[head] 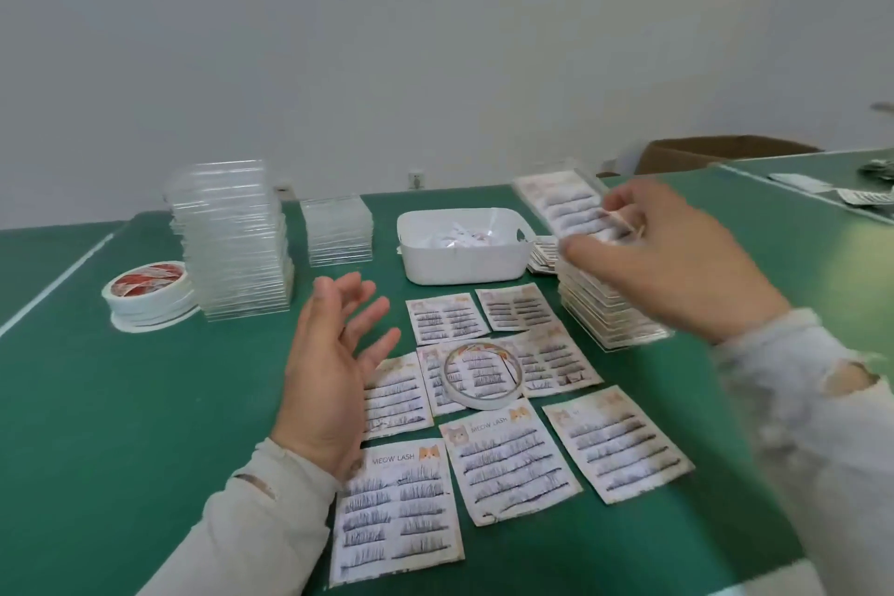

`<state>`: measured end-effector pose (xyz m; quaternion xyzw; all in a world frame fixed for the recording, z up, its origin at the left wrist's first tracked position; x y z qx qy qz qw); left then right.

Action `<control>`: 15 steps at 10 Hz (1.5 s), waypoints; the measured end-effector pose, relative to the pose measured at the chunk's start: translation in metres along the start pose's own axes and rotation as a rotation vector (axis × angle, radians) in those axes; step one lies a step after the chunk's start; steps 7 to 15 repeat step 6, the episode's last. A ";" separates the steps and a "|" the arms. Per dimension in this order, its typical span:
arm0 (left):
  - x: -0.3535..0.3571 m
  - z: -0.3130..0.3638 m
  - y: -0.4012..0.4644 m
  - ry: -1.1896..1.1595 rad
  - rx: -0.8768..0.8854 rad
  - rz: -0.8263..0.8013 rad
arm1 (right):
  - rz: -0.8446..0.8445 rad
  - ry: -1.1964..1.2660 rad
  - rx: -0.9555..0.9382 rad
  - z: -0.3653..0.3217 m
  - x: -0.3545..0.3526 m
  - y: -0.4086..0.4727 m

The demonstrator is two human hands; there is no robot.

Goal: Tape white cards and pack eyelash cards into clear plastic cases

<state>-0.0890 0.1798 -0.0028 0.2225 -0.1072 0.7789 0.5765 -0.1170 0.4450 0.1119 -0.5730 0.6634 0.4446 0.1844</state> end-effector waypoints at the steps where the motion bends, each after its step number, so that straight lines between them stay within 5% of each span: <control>1: -0.006 -0.004 0.003 0.047 0.014 0.041 | 0.005 -0.292 0.212 0.044 -0.033 0.032; 5: -0.018 -0.007 0.010 0.107 0.025 0.132 | -0.205 -0.468 0.271 0.059 -0.011 0.039; 6: -0.015 0.001 0.007 0.047 0.033 0.137 | 0.004 -0.319 0.140 0.039 -0.019 0.027; 15: -0.015 0.001 0.007 0.047 0.033 0.137 | 0.004 -0.319 0.140 0.039 -0.019 0.027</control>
Point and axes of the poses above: each hand's wrist, its own y-axis towards the middle knuckle, its own x-axis out of the palm, z = x × y, the point moved 4 cm from there along y, towards the middle knuckle, and after that the axes turned 4 degrees about -x, right-handed, at the moved point
